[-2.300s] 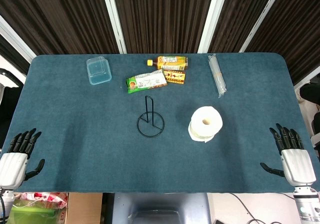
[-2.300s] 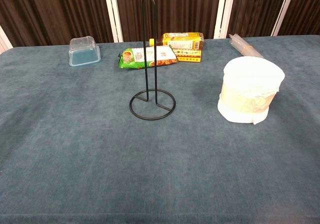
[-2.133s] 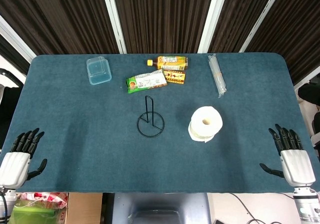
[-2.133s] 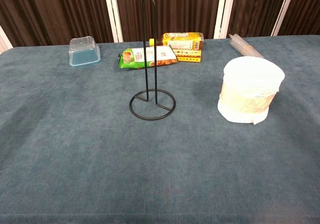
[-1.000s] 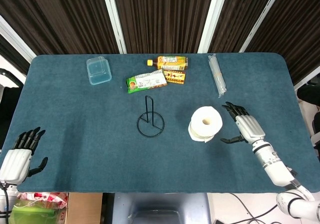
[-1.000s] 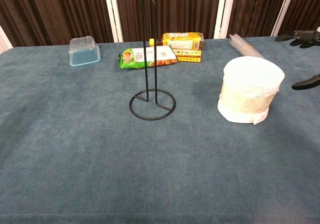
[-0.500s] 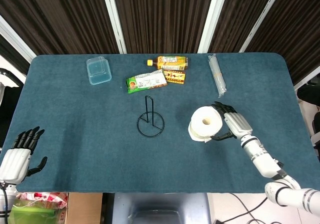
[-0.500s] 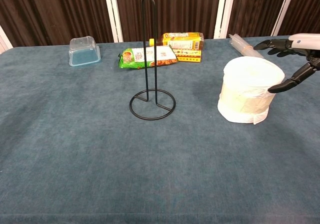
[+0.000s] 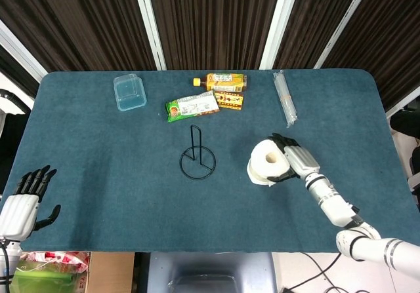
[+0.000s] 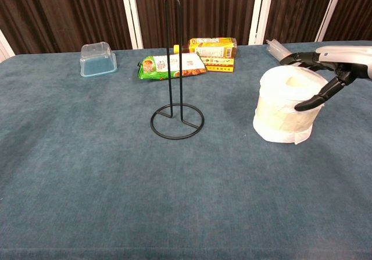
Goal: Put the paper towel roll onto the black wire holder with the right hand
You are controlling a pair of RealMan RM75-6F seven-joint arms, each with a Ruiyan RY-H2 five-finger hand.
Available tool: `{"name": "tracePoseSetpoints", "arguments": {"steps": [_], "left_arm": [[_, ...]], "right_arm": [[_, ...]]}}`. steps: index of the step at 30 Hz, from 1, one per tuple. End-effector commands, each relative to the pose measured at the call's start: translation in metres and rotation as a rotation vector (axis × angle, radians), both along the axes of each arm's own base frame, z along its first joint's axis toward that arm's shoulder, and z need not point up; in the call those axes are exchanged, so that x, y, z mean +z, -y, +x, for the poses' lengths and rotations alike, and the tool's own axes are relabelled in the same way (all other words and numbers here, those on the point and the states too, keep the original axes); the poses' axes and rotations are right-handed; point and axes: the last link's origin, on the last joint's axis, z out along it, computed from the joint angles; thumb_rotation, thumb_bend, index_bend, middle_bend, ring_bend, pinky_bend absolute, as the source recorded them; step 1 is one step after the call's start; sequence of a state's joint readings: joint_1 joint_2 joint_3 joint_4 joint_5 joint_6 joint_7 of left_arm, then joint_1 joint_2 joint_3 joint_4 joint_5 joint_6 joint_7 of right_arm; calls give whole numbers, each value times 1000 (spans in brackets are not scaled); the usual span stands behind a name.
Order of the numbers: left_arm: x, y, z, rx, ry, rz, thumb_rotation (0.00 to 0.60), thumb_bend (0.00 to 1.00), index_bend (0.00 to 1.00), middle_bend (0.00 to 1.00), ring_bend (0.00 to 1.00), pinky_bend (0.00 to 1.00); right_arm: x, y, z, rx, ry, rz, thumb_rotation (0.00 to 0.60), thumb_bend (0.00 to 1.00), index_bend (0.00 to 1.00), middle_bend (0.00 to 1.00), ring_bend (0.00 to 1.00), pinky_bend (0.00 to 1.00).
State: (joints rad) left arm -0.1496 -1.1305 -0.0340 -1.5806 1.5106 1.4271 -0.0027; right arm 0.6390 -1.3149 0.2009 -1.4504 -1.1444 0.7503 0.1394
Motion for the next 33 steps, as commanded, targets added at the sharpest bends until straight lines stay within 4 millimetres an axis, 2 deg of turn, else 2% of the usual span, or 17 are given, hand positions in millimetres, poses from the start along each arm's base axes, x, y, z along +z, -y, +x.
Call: {"name": "tracePoseSetpoints", "arguments": {"steps": [1, 2, 4, 7, 13, 19, 25, 28, 33], "left_arm": [[0, 0, 0, -3, 1, -2, 600, 399, 0, 0, 0, 78], [0, 1, 1, -5, 2, -3, 600, 399, 0, 0, 0, 78], [0, 1, 1, -8, 3, -2, 600, 399, 0, 0, 0, 78], [0, 2, 2, -12, 4, -2, 600, 399, 0, 0, 0, 78], [1, 3, 2, -14, 6, -3, 600, 399, 0, 0, 0, 78], [2, 4, 1, -11, 9, 1, 600, 399, 0, 0, 0, 78], [-1, 1, 2, -6, 7, -4, 600, 398, 0, 0, 0, 78], [-3, 0, 3, -6, 6, -12, 600, 400, 0, 0, 0, 78], [-2, -3, 3, -6, 1, -10, 600, 398, 0, 0, 0, 77]], "right_arm": [[-5, 0, 2, -10, 6, -19, 600, 173, 355, 382, 368, 487], [-5, 0, 3, -15, 8, -25, 600, 191, 451, 450, 451, 572], [-5, 0, 4, -23, 12, -29, 600, 221, 567, 534, 562, 677], [-3, 1, 5, -37, 12, -44, 600, 259, 647, 598, 628, 739], [13, -4, 12, -18, 33, -94, 600, 300, 675, 617, 647, 748], [47, -14, 36, 36, 87, -157, 600, 299, 678, 618, 647, 748], [92, -17, 86, 108, 132, -214, 600, 299, 678, 618, 647, 748], [118, -19, 122, 147, 173, -246, 600, 300, 678, 618, 647, 748], [149, -20, 173, 188, 203, -271, 600, 299, 669, 617, 647, 745]]}}
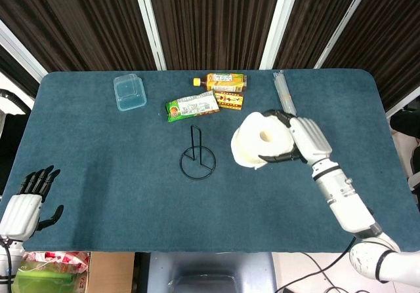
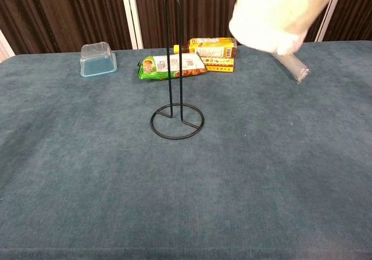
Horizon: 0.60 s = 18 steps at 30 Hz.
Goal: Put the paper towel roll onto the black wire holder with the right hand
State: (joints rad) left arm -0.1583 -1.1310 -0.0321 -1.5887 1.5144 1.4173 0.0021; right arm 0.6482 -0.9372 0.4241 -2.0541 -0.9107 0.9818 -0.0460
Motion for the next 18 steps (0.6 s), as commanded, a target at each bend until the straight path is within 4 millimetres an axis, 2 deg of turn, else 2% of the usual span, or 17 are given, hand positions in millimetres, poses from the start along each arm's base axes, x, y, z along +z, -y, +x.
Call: {"name": "tracePoseSetpoints", "arguments": {"steps": [1, 5, 10, 18], "left_arm": [[1, -1, -1, 4, -3, 6, 600, 397, 0, 0, 0, 76], [2, -5, -4, 19, 2, 12, 600, 400, 0, 0, 0, 75], [2, -8, -6, 30, 6, 5, 600, 398, 0, 0, 0, 75], [0, -13, -7, 42, 12, -16, 600, 402, 0, 0, 0, 74]], "right_arm": [[34, 0, 56, 60, 15, -46, 600, 300, 668, 617, 647, 745], [38, 8, 95, 68, 37, -25, 600, 300, 668, 618, 647, 745], [34, 19, 127, 57, -3, -35, 600, 299, 668, 618, 647, 745], [12, 30, 151, 35, -75, -28, 600, 300, 663, 617, 647, 745]]}}
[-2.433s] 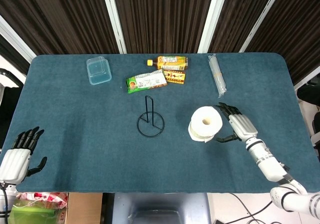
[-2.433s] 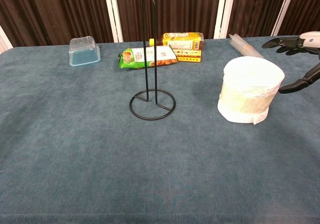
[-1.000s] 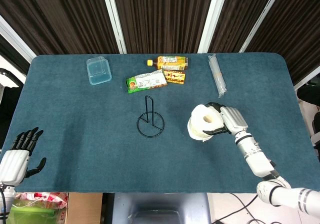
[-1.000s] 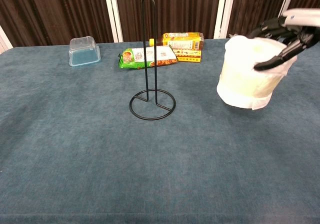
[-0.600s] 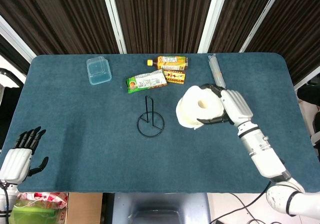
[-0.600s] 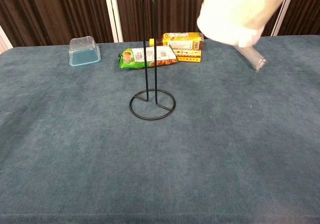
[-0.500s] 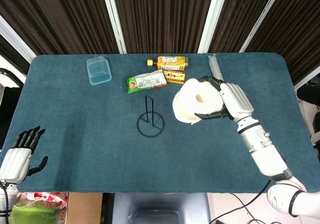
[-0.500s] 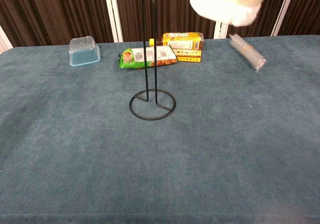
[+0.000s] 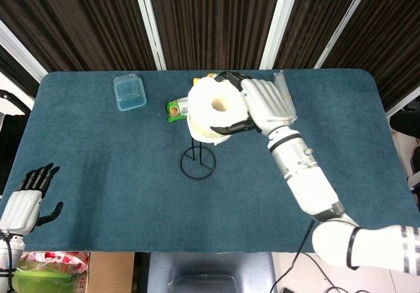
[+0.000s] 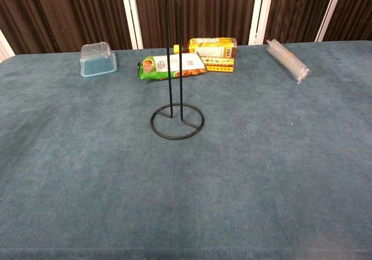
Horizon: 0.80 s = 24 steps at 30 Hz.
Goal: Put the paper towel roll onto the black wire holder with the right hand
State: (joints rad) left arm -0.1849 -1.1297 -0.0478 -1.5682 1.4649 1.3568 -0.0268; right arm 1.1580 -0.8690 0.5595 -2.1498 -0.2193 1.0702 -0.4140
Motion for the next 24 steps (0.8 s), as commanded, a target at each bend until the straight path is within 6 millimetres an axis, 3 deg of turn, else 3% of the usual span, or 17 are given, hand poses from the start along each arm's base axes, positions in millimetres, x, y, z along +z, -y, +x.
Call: {"name": "tracePoseSetpoints", "arguments": {"steps": [1, 11, 24], "left_arm": [[1, -1, 0, 3, 2, 4, 600, 402, 0, 0, 0, 74], [1, -3, 1, 10, 10, 6, 600, 402, 0, 0, 0, 75], [2, -2, 3, 6, 19, 7, 600, 402, 0, 0, 0, 74]], "right_arm": [[-12, 7, 8, -16, -30, -3, 600, 299, 663, 617, 647, 745], [-41, 17, 22, -35, -54, 33, 600, 299, 662, 617, 647, 745], [-57, 17, 27, -45, -67, 70, 600, 299, 658, 617, 647, 745]]}}
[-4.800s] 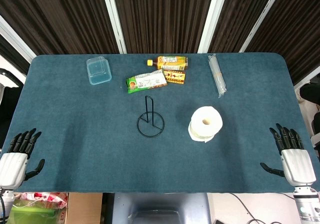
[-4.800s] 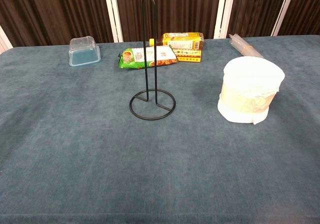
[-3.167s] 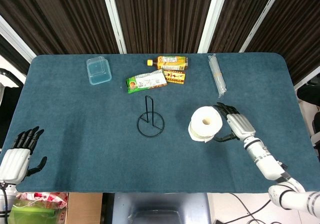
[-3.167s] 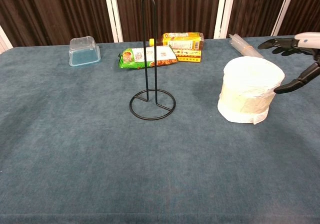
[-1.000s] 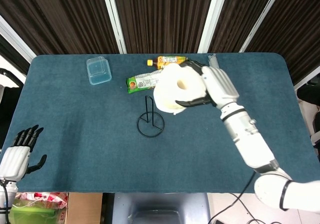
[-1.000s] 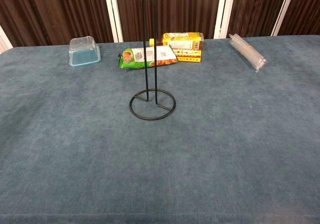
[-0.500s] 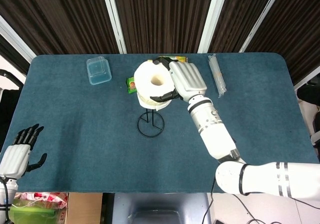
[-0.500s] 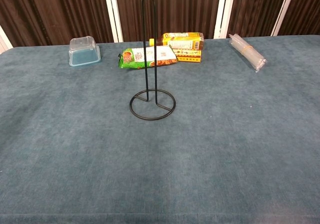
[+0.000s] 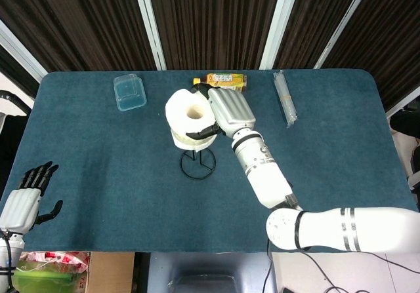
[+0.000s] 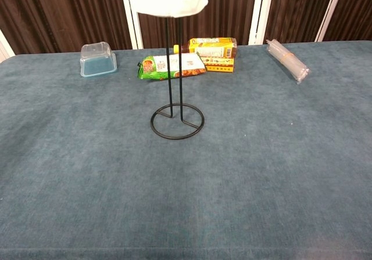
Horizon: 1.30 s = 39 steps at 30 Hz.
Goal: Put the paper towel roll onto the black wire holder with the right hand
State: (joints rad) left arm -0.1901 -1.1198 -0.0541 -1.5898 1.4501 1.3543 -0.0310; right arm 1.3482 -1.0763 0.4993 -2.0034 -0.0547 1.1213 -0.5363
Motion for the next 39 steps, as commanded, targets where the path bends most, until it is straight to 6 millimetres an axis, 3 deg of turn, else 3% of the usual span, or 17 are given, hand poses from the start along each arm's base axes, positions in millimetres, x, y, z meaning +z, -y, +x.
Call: {"name": "tracePoseSetpoints", "arguments": {"steps": [1, 13, 15, 16, 19, 20, 22, 24, 33, 37, 39], "left_arm": [[0, 0, 0, -1, 0, 0, 600, 402, 0, 0, 0, 74], [4, 2, -5, 3, 7, 2, 600, 403, 0, 0, 0, 75], [4, 3, -5, 4, 8, 0, 600, 402, 0, 0, 0, 75], [3, -1, -5, 4, 8, -1, 600, 402, 0, 0, 0, 75], [2, 0, -7, 6, 8, -3, 600, 403, 0, 0, 0, 75], [2, 0, -7, 6, 8, -3, 600, 403, 0, 0, 0, 75], [3, 0, -7, 6, 10, -2, 600, 403, 0, 0, 0, 75], [3, 0, -7, 7, 11, 0, 600, 403, 0, 0, 0, 75], [2, 1, -5, 3, 10, -1, 600, 402, 0, 0, 0, 75], [3, 2, -3, -4, 12, 3, 600, 403, 0, 0, 0, 75], [5, 4, -5, -5, 14, 7, 600, 403, 0, 0, 0, 75]], "right_arm": [[-1, 0, 0, -2, -4, 1, 600, 299, 657, 617, 647, 744], [-27, 5, -7, -39, -36, 48, 600, 299, 622, 617, 642, 733], [-30, 4, -9, -40, -36, 64, 600, 299, 529, 609, 603, 689], [-32, 3, -10, -42, -35, 79, 600, 299, 424, 564, 546, 631], [-33, 2, -13, -56, -29, 132, 600, 291, 56, 257, 226, 323], [-30, 2, -13, -56, -37, 134, 600, 270, 4, 149, 114, 209], [-26, 3, -15, -47, -54, 123, 600, 211, 0, 27, 10, 65], [-20, 1, -17, -37, -65, 110, 600, 166, 0, 0, 0, 9], [5, -16, -40, -26, -128, 86, 600, 134, 0, 0, 0, 0], [22, -35, -63, 9, -175, 36, 600, 134, 0, 0, 0, 0], [32, -51, -85, 24, -225, -17, 600, 134, 0, 0, 0, 0]]}}
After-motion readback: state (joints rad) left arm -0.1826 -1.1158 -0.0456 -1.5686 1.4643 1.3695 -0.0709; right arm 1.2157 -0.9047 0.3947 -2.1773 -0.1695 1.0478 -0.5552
